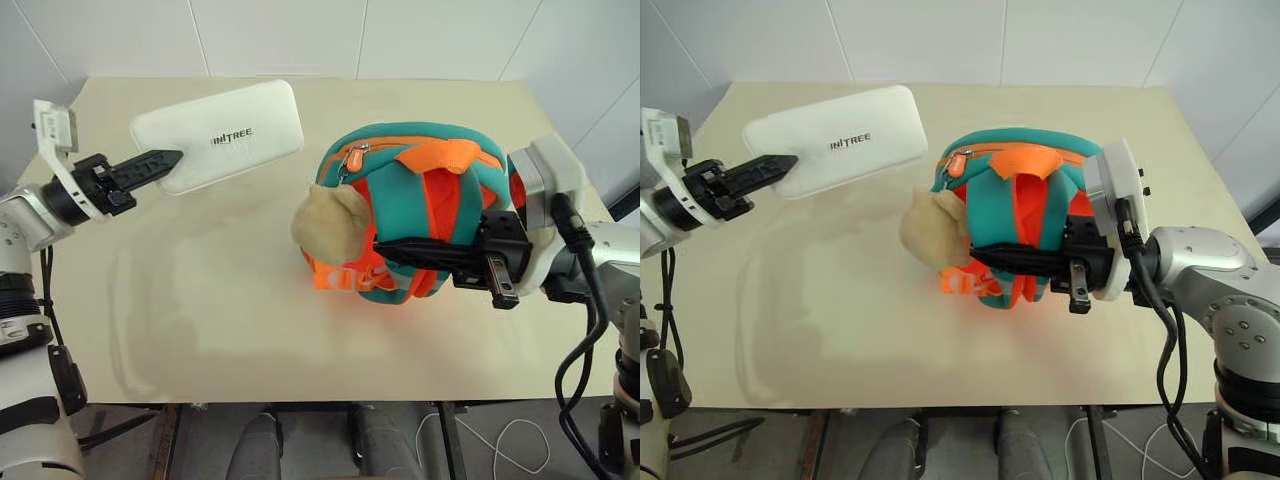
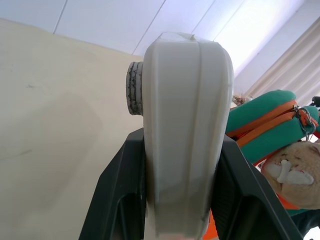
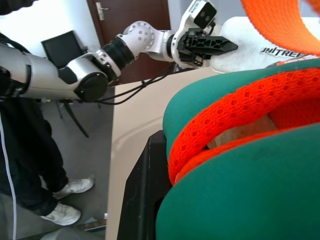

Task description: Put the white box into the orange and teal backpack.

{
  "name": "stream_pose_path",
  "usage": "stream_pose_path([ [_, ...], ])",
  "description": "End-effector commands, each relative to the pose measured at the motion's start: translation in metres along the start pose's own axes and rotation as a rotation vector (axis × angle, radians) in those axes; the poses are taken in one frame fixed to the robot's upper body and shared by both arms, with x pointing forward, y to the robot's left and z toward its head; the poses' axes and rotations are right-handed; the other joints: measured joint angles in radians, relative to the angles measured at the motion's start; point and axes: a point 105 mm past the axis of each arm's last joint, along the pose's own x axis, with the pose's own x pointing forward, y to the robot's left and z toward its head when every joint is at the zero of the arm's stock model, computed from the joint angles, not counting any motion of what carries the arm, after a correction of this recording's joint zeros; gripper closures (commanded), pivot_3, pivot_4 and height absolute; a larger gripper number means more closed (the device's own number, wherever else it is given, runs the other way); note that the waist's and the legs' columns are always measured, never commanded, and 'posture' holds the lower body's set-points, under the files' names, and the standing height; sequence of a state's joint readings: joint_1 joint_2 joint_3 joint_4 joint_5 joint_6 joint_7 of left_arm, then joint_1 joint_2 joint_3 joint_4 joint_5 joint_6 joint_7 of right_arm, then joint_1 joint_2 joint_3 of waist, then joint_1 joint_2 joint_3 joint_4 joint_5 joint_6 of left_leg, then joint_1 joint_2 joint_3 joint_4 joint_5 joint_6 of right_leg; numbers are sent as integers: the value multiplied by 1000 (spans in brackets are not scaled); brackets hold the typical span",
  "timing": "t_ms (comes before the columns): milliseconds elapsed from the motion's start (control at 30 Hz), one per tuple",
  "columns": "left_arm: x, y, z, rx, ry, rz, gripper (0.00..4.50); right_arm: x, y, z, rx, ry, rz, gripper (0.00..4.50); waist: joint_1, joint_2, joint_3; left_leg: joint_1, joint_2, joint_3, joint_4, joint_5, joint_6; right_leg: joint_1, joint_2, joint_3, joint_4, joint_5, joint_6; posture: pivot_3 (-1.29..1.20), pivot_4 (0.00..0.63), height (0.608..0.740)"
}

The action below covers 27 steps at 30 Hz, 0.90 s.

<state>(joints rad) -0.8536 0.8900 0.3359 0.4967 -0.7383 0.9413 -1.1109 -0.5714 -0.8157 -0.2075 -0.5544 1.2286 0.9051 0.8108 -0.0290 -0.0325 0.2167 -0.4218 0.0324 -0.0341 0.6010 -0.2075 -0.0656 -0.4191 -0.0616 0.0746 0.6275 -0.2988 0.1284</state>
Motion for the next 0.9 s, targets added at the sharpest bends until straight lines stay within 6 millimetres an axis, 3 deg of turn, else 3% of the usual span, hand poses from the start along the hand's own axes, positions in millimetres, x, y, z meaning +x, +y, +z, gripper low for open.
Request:
stream_pose_path([
  [33, -3, -25, 25, 136, -10, -116, 3239, -5, 11, 40, -88, -118, 37, 4500, -2, 0, 0, -1, 0, 0, 1, 0, 0, 0, 0, 0, 0, 0, 0, 0, 150, 740],
  [267, -3, -48, 25, 231, 12, -278, 3239, -4, 3, 23, -49, -76, -11, 4500, 1, 0, 0, -1, 0, 0, 1, -1, 1, 0, 0, 0, 0, 0, 0, 0, 150, 740],
  [633, -19, -63, 10, 295, 73, -345, 3239, -15, -11, -2, 19, -60, -97, 4500, -3, 0, 0, -1, 1, 0, 9, -2, 3, 1, 0, 0, 3, 0, 0, 0, 150, 740],
  [900, -17, -70, 6, 300, 43, -388, 3239, -16, -18, -14, 36, -50, -111, 4500, 1, 0, 0, 0, 1, 0, 11, -1, 3, 4, 0, 0, 2, 0, 0, 0, 150, 740],
])
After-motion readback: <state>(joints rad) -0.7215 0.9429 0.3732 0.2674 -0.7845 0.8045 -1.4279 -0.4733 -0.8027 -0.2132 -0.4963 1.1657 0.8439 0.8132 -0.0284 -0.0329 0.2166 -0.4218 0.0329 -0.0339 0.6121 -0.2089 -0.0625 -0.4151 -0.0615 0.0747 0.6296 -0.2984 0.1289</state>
